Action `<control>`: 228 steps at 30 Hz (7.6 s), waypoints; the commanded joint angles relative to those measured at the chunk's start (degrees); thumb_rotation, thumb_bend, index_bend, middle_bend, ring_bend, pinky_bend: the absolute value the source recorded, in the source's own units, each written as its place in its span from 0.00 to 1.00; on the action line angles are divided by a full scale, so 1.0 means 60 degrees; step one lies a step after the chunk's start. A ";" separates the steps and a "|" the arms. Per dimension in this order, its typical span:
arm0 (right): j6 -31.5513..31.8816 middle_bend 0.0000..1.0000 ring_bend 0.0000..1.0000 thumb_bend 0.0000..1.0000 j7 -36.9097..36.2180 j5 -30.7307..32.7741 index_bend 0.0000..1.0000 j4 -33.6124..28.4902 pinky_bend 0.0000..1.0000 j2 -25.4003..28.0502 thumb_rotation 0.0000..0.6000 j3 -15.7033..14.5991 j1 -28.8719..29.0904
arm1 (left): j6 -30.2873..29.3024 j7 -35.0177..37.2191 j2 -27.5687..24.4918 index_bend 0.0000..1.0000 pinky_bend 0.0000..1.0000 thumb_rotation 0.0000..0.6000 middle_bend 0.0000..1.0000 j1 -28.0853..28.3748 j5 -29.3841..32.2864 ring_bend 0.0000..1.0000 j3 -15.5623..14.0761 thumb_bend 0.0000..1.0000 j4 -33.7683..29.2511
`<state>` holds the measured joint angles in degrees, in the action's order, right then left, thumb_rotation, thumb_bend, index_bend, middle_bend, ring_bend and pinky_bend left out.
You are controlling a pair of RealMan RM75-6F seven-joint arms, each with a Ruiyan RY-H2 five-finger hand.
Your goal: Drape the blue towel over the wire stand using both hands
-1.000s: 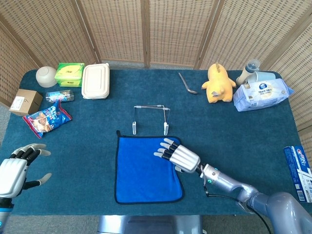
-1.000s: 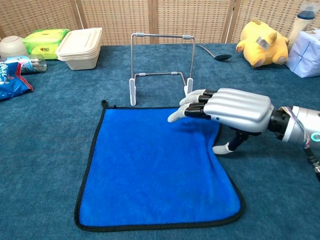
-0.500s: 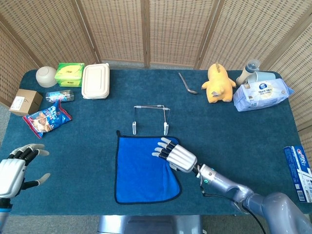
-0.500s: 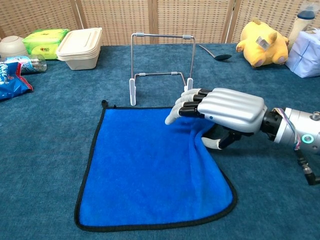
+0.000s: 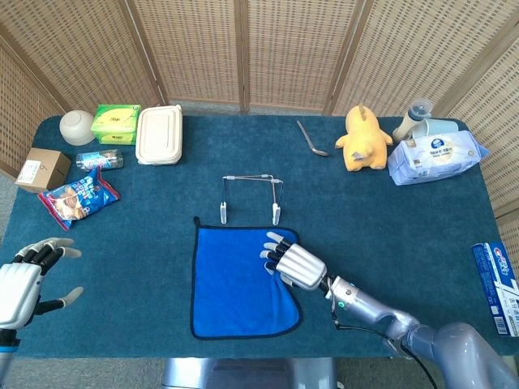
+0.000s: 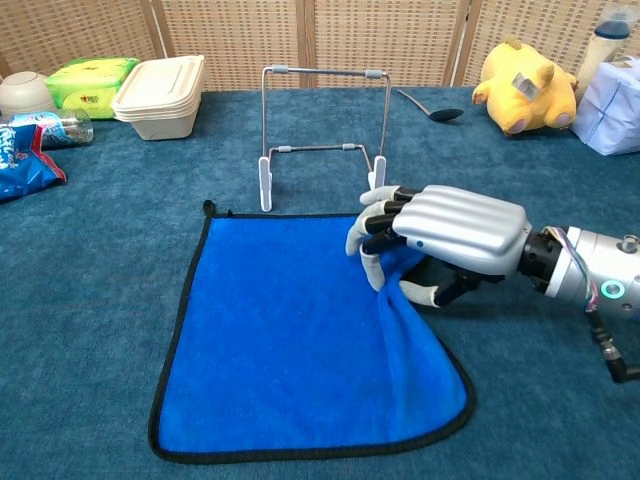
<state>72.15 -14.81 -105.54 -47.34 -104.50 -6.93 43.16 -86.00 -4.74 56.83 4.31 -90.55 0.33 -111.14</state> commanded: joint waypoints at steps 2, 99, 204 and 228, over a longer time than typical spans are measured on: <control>0.0019 0.33 0.24 0.41 -0.0066 0.0003 0.58 0.0005 0.12 -0.0057 1.00 -0.0001 0.0018 | -0.0005 0.0007 -0.0007 0.36 0.25 1.00 0.29 0.0009 0.0000 0.25 0.0018 0.27 0.0008; -0.0050 0.40 0.32 0.45 0.0015 0.0677 0.72 -0.0926 0.12 0.0263 1.00 0.0437 -0.0311 | 0.2300 0.1122 0.6122 0.27 0.09 1.00 0.13 0.4498 -0.2868 0.05 -0.1006 0.27 0.8404; -0.0053 0.52 0.38 0.47 -0.0446 0.1292 0.93 -0.1735 0.12 0.0728 1.00 0.0984 -0.0524 | 0.2270 0.2053 0.7245 0.81 0.16 1.00 0.41 0.5101 -0.1221 0.26 -0.0630 0.61 0.8382; -0.0175 0.56 0.40 0.48 0.0355 0.2534 0.97 -0.5383 0.12 0.3013 1.00 0.2415 -0.0573 | 0.1429 0.2010 0.5391 0.82 0.16 1.00 0.43 0.5058 -0.0819 0.27 0.0414 0.62 0.5559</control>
<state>71.35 -13.33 -90.99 -78.61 -87.30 6.77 39.65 -77.15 7.45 89.85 34.64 -95.82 2.24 -77.01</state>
